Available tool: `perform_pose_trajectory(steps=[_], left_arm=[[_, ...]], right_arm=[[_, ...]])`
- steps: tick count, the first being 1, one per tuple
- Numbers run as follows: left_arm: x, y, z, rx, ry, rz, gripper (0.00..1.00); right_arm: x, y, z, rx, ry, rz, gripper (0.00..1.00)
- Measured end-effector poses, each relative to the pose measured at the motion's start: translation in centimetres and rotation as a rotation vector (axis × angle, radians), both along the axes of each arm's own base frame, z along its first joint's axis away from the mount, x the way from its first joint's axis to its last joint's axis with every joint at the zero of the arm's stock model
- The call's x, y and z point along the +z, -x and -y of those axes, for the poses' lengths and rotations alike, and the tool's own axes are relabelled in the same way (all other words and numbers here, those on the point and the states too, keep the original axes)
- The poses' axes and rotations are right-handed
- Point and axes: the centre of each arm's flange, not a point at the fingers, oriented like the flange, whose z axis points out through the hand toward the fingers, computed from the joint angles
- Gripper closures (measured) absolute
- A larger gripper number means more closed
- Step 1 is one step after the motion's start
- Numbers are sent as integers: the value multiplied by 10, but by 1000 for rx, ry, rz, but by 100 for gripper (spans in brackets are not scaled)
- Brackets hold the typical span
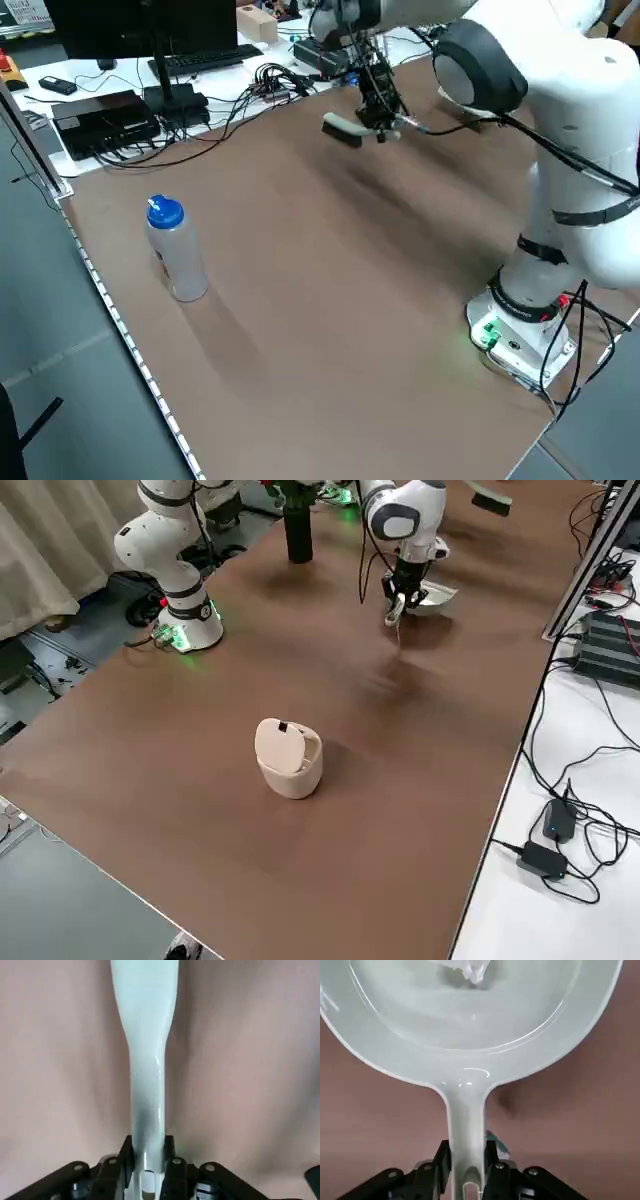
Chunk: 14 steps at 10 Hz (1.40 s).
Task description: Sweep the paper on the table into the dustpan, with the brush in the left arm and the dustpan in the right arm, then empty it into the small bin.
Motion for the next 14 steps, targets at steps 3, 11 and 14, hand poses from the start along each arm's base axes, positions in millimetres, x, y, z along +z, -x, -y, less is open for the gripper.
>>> perform_pose_trajectory(steps=[3,11,14], left_arm=[[-5,39,-43,-13,-56,5,73],[-55,58,-42,-62,-37,126,73],[-78,60,-52,-53,-7,132,73]], right_arm=[[65,-6,31,-95,5,49,67],[167,-25,183,-750,52,129,67],[193,-27,216,-1033,64,88,67]])
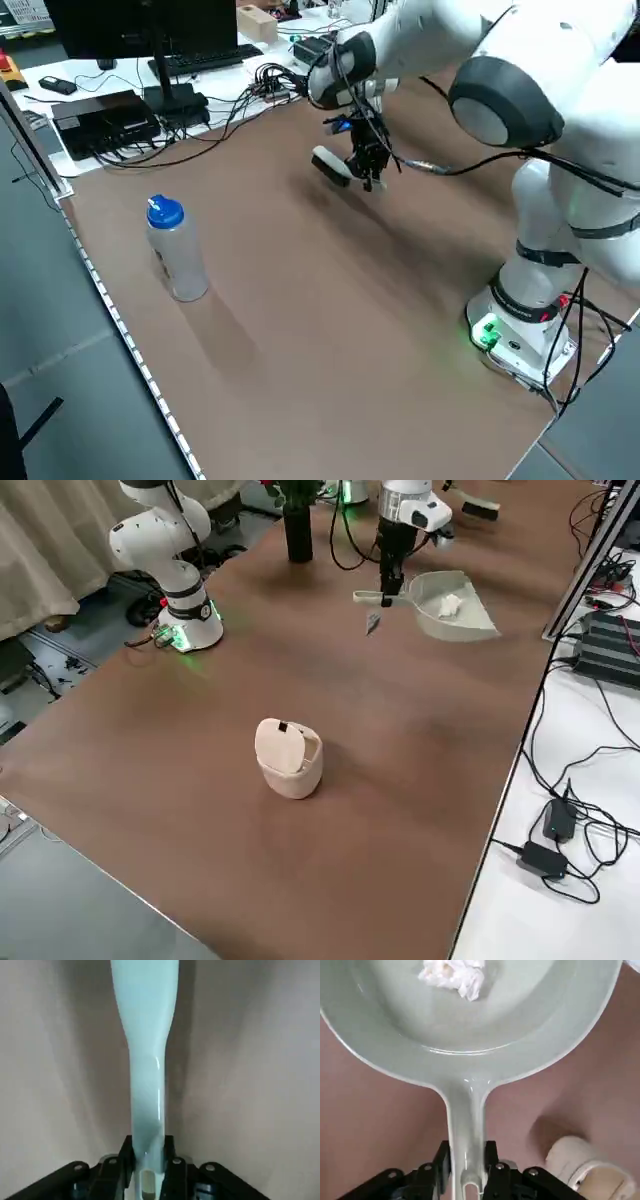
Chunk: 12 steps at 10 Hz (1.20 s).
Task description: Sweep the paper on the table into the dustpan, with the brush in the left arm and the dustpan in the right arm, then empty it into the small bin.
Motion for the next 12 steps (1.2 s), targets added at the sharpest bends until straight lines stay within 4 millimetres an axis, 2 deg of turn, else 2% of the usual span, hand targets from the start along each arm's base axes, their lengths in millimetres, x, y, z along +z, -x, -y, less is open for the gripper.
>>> perform_pose_trajectory(steps=[4,8,10,12], left_arm=[[-18,0,5,-22,-3,-6,73],[-24,1,3,-20,-7,-14,73],[-33,2,4,-21,-10,-26,73],[-35,2,7,-27,-10,-27,73]], right_arm=[[10,-4,41,-354,-88,16,67],[19,-13,59,-620,-198,74,67],[22,-19,60,-767,-232,121,67],[28,-19,46,-889,-250,144,67]])
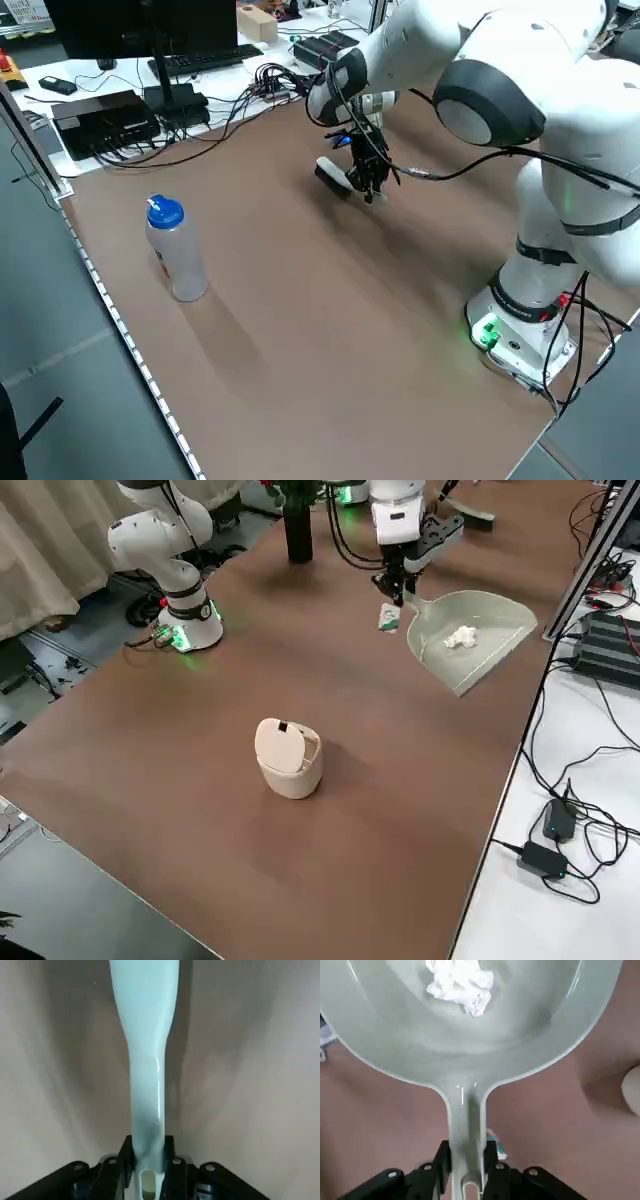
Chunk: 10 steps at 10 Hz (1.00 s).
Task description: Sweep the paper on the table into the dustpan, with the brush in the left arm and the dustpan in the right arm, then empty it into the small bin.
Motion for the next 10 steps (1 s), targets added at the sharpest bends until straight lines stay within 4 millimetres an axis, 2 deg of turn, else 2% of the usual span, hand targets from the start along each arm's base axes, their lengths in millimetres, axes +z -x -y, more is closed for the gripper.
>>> perform_pose_trajectory(steps=[3,4,6,8,9,10], left_arm=[[0,0,-1,1,0,0,67],[0,0,-1,2,-1,0,57],[1,-2,-2,4,-1,3,53],[2,-3,-3,8,-2,6,37],[4,-5,-4,11,-7,7,34],[13,-11,-7,10,-23,0,20]], right_arm=[[3,-2,-17,-157,-95,17,67],[-3,-2,-19,-192,-134,23,67],[-15,4,-21,-228,-173,22,67],[-22,13,-24,-283,-229,55,67],[-25,20,-25,-316,-260,75,67],[-27,27,-24,-344,-276,81,67]])
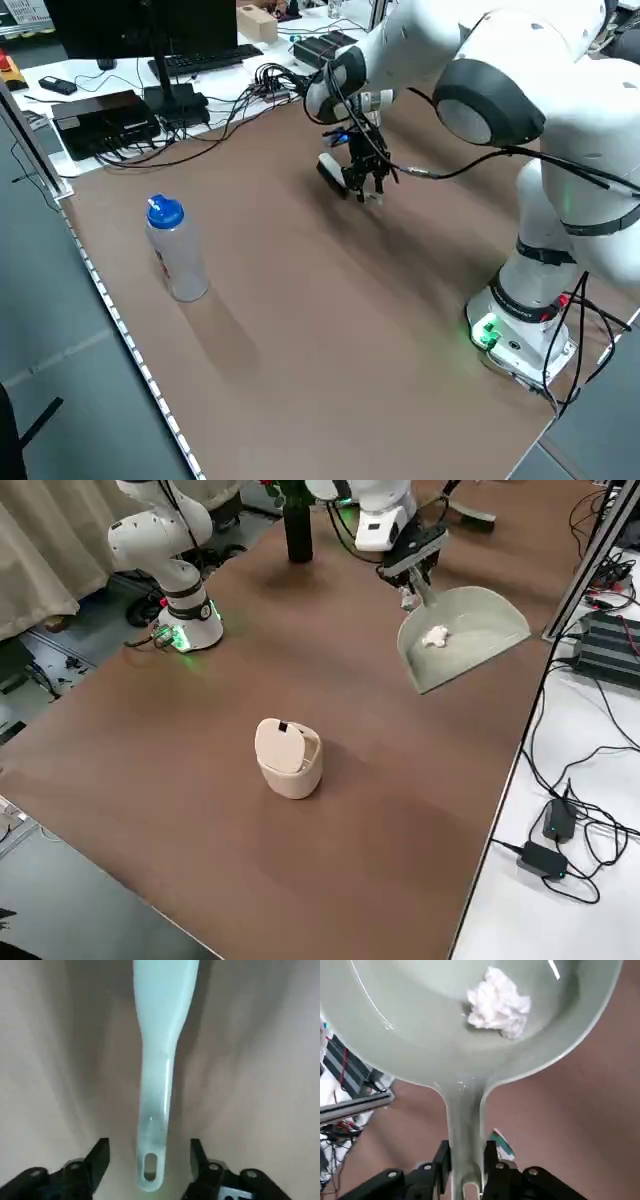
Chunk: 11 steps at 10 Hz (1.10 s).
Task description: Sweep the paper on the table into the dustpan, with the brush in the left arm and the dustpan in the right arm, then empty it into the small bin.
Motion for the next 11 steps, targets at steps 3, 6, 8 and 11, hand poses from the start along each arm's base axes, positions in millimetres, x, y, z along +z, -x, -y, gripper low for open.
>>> perform_pose_trajectory(steps=[3,6,8,11], left_arm=[[85,-45,-4,2,-85,4,0],[154,-84,-7,45,-109,103,0],[187,-98,-22,88,-119,170,0],[211,-107,9,154,-124,170,0]], right_arm=[[-2,17,45,-115,-93,-60,67],[-29,38,91,-238,-191,-132,67],[-39,59,120,-285,-249,-206,67],[-40,75,151,-320,-287,-257,67]])
